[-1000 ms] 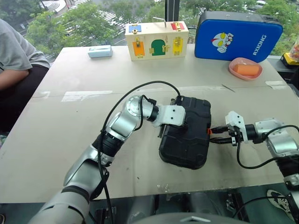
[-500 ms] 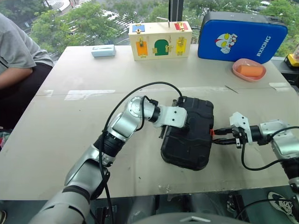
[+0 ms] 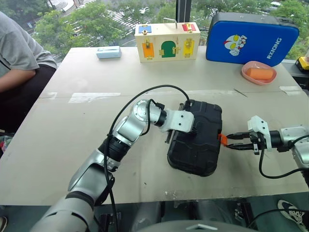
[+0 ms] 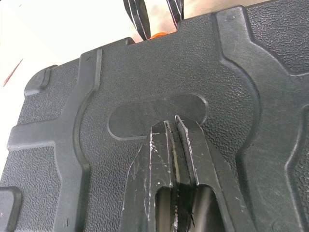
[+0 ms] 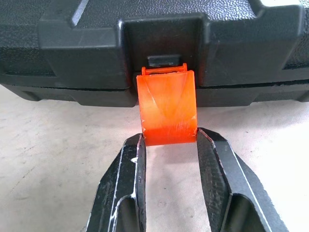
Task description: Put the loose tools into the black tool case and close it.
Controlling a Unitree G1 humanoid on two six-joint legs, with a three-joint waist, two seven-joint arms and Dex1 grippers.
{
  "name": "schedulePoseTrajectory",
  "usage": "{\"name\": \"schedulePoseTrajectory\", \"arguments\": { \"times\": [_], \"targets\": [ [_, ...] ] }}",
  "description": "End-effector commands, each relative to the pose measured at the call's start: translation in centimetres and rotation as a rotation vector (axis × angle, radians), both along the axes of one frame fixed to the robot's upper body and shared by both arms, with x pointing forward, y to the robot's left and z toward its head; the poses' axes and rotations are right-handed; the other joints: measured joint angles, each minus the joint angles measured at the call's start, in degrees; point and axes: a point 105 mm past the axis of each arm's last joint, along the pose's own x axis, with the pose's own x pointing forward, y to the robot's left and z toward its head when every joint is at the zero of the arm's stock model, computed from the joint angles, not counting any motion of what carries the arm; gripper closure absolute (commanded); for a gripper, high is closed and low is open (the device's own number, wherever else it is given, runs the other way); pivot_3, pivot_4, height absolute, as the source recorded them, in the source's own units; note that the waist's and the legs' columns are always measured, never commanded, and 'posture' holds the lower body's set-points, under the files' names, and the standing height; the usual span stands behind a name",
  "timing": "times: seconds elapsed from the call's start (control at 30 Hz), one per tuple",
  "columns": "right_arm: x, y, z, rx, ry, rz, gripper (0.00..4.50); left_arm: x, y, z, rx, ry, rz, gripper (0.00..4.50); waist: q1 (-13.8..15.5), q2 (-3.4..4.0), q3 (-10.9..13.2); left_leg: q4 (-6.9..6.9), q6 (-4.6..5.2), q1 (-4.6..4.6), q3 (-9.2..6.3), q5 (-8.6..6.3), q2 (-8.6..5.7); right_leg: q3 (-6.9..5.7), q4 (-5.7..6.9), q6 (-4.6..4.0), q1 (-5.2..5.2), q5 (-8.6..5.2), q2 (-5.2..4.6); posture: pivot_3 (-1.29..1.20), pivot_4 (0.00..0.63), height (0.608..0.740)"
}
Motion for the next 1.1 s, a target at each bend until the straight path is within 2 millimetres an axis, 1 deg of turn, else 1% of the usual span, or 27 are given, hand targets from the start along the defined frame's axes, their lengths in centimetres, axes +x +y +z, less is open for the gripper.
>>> {"name": "schedulePoseTrajectory", "arguments": {
  "times": [0.03,0.1,0.17,0.2,0.23,0.27,0.3,0.4,0.47,0.5,0.53,0.63,0.7,0.83,0.97,1.1],
  "targets": [
    [0.3,0.7,2.7,0.056,-0.089,0.008,3.88,-0.7,1.7,-5.7,0.199,0.141,0.031,4.5,-0.03,0.0,0.0,0.0,0.0,0.0,0.0,0.0,0.0,0.0,0.0,0.0,0.0,0.0,0.0,0.0,0.15,0.735],
    [0.4,0.9,2.5,0.031,-0.113,0.0,3.88,-0.7,1.7,-5.7,0.199,0.139,0.029,4.5,-0.06,0.0,0.0,0.0,0.0,0.0,0.0,0.0,0.0,0.0,0.0,0.0,0.0,0.0,0.0,0.0,0.15,0.735],
    [0.1,0.9,2.1,0.01,-0.086,0.008,2.86,-0.7,1.6,-5.7,0.198,0.138,0.027,4.5,-0.15,0.0,0.0,0.0,0.0,0.01,0.0,0.0,0.0,0.0,0.0,0.0,0.0,0.0,0.0,0.0,0.15,0.735],
    [0.2,0.8,2.0,-0.004,-0.106,-0.002,2.59,-0.7,1.6,-5.7,0.197,0.137,0.027,4.5,-0.14,0.03,-0.02,-0.01,0.0,0.01,0.0,0.0,0.0,0.01,0.0,0.0,0.0,0.0,0.0,0.0,0.15,0.735],
    [0.2,0.6,2.0,-0.015,-0.105,-0.017,2.2,-0.7,1.5,-5.6,0.195,0.137,0.026,4.5,-0.11,0.03,-0.02,-0.01,0.0,0.01,0.0,0.0,0.0,0.0,0.0,0.0,0.0,0.0,0.0,0.0,0.15,0.735],
    [0.1,0.5,2.1,-0.018,-0.098,-0.02,1.71,-0.7,1.5,-5.7,0.194,0.137,0.025,4.5,0.0,0.03,-0.02,0.0,0.0,0.02,-0.01,0.0,0.0,-0.01,0.0,0.0,0.01,0.0,0.0,0.0,0.15,0.735],
    [-0.2,0.3,2.2,-0.02,-0.09,-0.014,1.42,-0.7,1.5,-5.7,0.193,0.137,0.025,4.5,0.1,0.03,-0.02,0.0,0.0,-0.01,-0.04,0.0,-0.01,-0.04,-0.02,0.0,0.02,0.0,0.0,0.0,0.15,0.735],
    [-0.3,-0.6,2.6,-0.049,-0.094,-0.039,1.42,-0.8,1.2,-5.7,0.188,0.137,0.02,4.5,0.43,0.03,-0.02,0.0,0.0,-0.06,-0.11,0.0,-0.03,-0.1,-0.11,0.0,0.02,0.0,-0.01,0.0,0.15,0.735],
    [-0.1,-1.1,2.3,-0.073,-0.094,-0.056,2.01,-0.8,1.0,-5.7,0.183,0.138,0.017,4.5,0.38,0.04,-0.02,-0.01,0.0,-0.06,-0.11,0.0,-0.03,-0.1,-0.13,0.0,0.02,0.0,-0.01,0.0,0.15,0.735],
    [-0.1,-1.3,2.1,-0.086,-0.095,-0.058,2.2,-0.8,0.9,-5.7,0.181,0.138,0.015,4.5,0.37,0.04,-0.02,-0.01,0.0,-0.06,-0.11,0.0,-0.03,-0.1,-0.14,0.0,0.02,0.0,-0.01,0.0,0.15,0.735],
    [-0.1,-1.4,1.8,-0.101,-0.096,-0.058,2.64,-0.8,0.8,-5.6,0.18,0.137,0.015,4.5,0.4,0.04,-0.02,-0.01,0.0,-0.03,-0.12,0.0,-0.03,-0.1,-0.14,0.0,0.06,0.0,-0.01,0.0,0.15,0.735],
    [0.1,-1.3,1.2,-0.124,-0.102,-0.055,3.72,-0.7,0.5,-5.5,0.175,0.135,0.011,4.5,0.58,0.04,-0.03,0.0,0.0,0.02,-0.17,0.0,-0.05,-0.13,-0.25,0.01,0.21,0.0,-0.02,0.0,0.15,0.735],
    [0.1,-0.8,0.8,-0.13,-0.105,-0.043,4.49,-0.6,0.4,-5.5,0.174,0.133,0.009,4.5,0.78,0.04,-0.03,0.0,0.0,0.02,-0.18,0.0,-0.07,-0.13,-0.27,0.01,0.22,0.0,-0.03,0.0,0.15,0.735],
    [0.1,0.1,0.2,-0.139,-0.118,-0.016,4.49,-0.6,0.3,-5.4,0.173,0.131,0.007,4.5,1.29,0.04,-0.02,0.0,0.0,0.01,-0.21,0.0,-0.07,-0.14,-0.28,0.01,0.22,0.0,-0.02,0.0,0.15,0.735],
    [0.2,1.4,-0.4,-0.146,-0.139,0.015,4.49,-0.6,0.2,-5.5,0.173,0.131,0.002,4.5,1.33,0.04,-0.03,0.0,0.0,0.01,-0.21,0.0,-0.08,-0.14,-0.29,0.01,0.22,0.0,-0.02,0.0,0.15,0.735],
    [0.2,2.9,-0.1,-0.102,-0.149,0.03,4.49,-0.6,-0.1,-5.5,0.169,0.132,-0.002,4.5,1.35,0.04,-0.02,0.0,-0.01,0.02,-0.22,0.0,-0.09,-0.16,-0.29,0.01,0.24,0.0,-0.02,0.0,0.15,0.735]
  ]
}}
